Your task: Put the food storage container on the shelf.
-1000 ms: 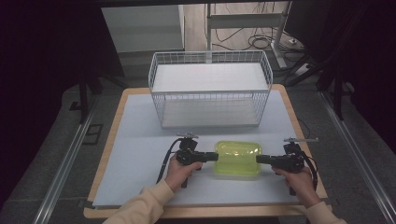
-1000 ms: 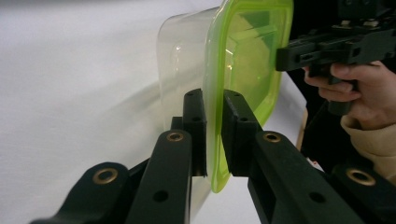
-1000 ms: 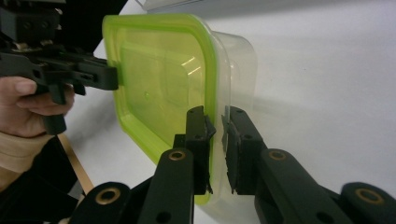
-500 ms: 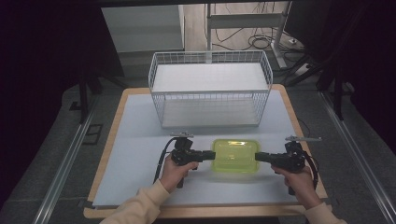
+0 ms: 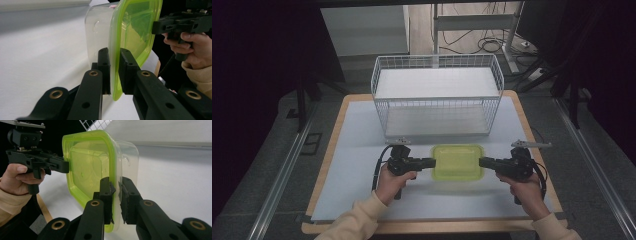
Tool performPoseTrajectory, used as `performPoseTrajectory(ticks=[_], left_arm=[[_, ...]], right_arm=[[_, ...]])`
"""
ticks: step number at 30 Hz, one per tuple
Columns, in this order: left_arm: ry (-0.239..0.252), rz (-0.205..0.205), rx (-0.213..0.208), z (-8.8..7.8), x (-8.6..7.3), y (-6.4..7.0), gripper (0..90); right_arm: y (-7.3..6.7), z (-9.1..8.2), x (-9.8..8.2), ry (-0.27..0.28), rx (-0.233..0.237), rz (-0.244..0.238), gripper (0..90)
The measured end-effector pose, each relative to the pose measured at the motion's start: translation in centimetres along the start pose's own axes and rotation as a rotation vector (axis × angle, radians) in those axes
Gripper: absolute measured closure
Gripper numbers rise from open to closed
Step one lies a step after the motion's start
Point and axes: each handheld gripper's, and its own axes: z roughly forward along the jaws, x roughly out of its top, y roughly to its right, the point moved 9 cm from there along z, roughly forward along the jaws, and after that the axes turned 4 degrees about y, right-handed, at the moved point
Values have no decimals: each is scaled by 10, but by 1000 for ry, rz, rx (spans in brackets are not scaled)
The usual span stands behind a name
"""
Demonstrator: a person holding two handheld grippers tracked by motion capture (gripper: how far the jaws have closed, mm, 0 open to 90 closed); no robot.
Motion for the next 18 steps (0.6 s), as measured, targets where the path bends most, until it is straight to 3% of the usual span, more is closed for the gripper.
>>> performPoseTrajectory(ticks=[18], left_arm=[[30, 30, 14, -25, 24, 5, 809]], right_arm=[[-20, 3, 28, 29, 25, -54, 806]])
